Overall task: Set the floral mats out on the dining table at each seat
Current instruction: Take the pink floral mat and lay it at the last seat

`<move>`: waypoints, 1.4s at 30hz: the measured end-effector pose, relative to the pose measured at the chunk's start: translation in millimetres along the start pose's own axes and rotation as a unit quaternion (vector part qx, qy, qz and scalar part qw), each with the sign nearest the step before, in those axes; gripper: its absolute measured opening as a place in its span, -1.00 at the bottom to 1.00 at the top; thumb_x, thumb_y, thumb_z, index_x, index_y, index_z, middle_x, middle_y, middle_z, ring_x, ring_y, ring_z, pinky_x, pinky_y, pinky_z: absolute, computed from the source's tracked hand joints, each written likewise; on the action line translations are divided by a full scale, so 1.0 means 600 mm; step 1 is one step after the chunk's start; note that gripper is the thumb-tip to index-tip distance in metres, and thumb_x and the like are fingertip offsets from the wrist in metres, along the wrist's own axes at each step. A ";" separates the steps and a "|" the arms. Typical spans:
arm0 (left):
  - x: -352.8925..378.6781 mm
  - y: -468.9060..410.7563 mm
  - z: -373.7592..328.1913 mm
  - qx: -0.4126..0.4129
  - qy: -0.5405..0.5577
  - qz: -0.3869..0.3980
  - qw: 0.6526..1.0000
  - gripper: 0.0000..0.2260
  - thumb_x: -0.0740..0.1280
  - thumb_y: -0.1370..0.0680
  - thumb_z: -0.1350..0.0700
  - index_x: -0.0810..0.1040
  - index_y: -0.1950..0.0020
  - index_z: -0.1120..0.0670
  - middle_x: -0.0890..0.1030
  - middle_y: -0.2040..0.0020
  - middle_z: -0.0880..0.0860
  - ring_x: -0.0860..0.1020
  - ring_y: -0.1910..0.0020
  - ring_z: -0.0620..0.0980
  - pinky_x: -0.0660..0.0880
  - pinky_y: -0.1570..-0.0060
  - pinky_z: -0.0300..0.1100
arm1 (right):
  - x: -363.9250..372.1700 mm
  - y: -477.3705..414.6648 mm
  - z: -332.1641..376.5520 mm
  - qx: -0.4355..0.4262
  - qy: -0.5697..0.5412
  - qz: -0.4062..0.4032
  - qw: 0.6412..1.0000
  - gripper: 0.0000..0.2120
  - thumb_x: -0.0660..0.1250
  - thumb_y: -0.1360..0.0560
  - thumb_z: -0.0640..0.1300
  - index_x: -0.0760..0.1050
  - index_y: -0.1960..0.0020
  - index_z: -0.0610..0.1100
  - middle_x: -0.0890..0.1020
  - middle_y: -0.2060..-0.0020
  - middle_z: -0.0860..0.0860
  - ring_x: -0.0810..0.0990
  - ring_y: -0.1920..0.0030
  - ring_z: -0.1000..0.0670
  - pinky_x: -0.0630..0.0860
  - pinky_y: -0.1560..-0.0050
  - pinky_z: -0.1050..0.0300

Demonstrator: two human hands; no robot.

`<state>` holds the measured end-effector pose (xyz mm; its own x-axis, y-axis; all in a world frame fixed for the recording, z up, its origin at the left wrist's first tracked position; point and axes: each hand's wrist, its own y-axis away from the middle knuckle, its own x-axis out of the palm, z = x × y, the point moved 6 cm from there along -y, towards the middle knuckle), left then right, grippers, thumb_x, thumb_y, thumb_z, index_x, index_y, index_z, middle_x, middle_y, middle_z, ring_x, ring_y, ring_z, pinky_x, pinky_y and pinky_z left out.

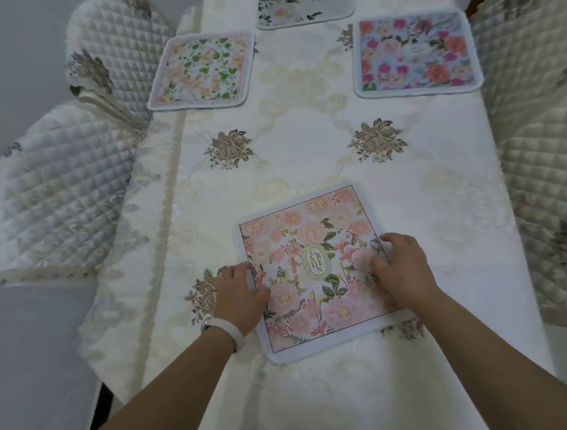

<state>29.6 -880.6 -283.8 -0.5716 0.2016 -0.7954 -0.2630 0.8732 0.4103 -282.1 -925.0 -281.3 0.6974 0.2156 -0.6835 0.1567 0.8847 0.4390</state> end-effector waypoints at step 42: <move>-0.048 0.179 -0.010 0.066 0.382 0.067 0.919 -0.74 0.41 -0.47 0.31 0.51 -0.09 0.06 0.62 0.12 0.12 0.59 0.20 0.09 0.57 0.21 -0.04 | -0.088 0.339 -0.017 0.091 -0.183 -0.157 0.966 -0.79 0.24 -0.51 -0.27 0.41 -0.11 -0.06 0.58 0.18 0.02 0.57 0.25 -0.06 0.48 0.33 0.09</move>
<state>13.3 -795.6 -214.0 -0.9844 -0.0155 -0.1754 -0.0828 0.9198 0.3835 -294.1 -751.9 -162.1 0.7910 -0.2411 -0.5623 0.4974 0.7885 0.3617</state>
